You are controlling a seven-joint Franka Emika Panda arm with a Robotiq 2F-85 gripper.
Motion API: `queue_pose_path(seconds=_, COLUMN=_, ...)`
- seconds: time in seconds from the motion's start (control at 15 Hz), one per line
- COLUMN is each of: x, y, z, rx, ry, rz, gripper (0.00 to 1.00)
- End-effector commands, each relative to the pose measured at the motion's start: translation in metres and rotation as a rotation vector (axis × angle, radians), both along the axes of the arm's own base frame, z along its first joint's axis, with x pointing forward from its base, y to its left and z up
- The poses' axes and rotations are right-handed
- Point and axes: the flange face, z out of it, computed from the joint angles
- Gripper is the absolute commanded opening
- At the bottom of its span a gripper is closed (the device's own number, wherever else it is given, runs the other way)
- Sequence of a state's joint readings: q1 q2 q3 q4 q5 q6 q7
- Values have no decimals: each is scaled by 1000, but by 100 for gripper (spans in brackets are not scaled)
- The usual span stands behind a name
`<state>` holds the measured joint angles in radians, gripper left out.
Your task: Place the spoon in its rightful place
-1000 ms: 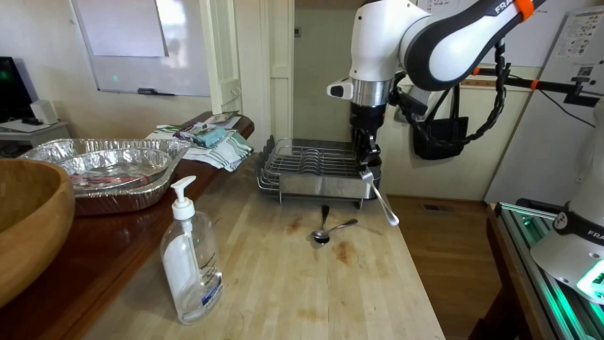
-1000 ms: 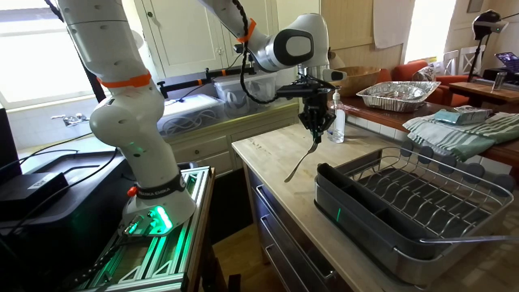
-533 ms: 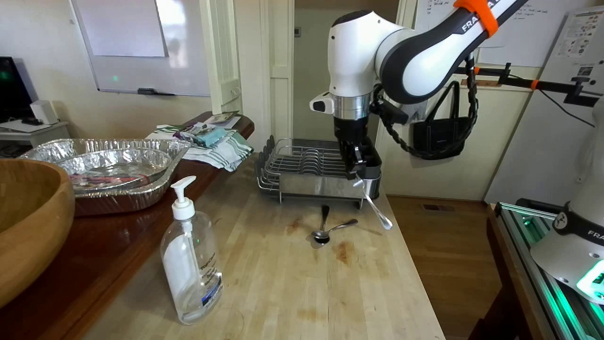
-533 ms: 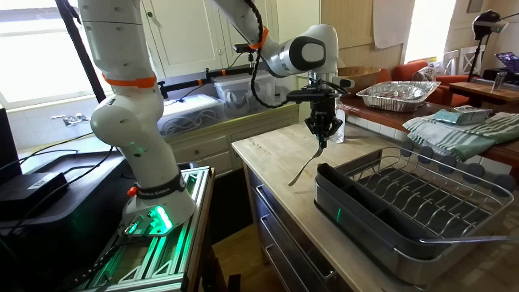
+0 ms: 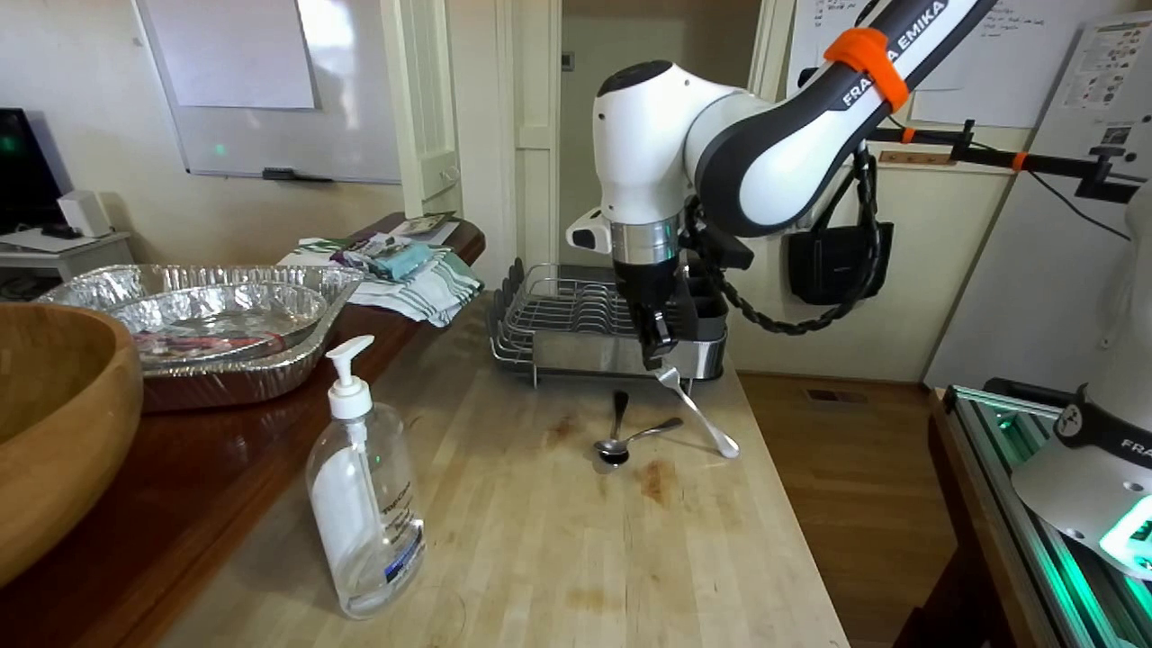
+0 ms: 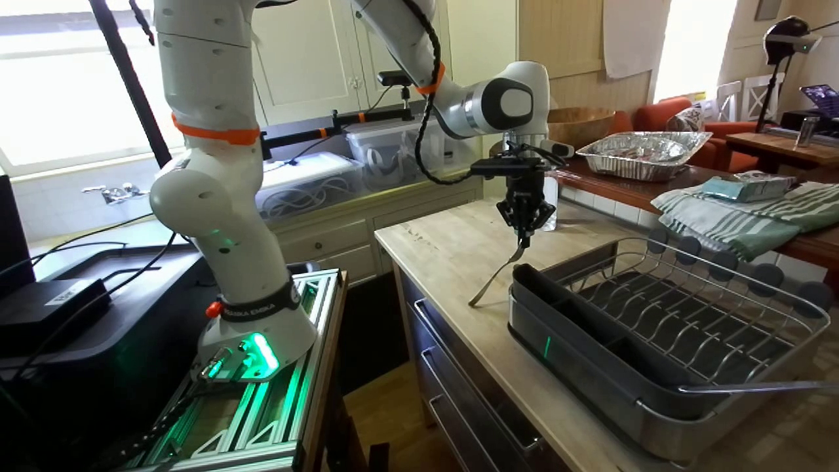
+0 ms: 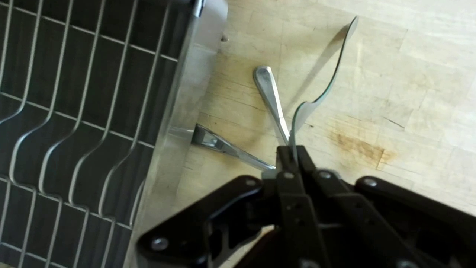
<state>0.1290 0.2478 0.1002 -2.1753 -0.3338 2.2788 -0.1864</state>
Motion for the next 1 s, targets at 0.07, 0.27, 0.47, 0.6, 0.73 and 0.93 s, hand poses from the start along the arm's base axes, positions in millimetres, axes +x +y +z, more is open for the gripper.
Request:
queue_pose_path(seconds=0.07, x=13, y=14, z=-15, rx=-4, ry=0, rz=-2, gripper=1)
queue_pose_path(seconds=0.27, x=18, y=20, z=-21, rx=0, ry=-24, rz=-4, gripper=1)
queue_pose_path(seconds=0.47, x=22, y=23, z=-29, rx=9, ry=-35, rz=-19, gripper=1)
queue_pose_path(seconds=0.6, x=24, y=25, z=-34, rx=16, ry=-47, rz=-28, gripper=1)
queue_pose_path(seconds=0.73, x=27, y=26, z=-38, rx=29, ry=-73, rz=-37, gripper=1)
queue_pose_path(seconds=0.93, x=31, y=28, z=-44, rx=59, ry=-105, rz=-50, gripper=1)
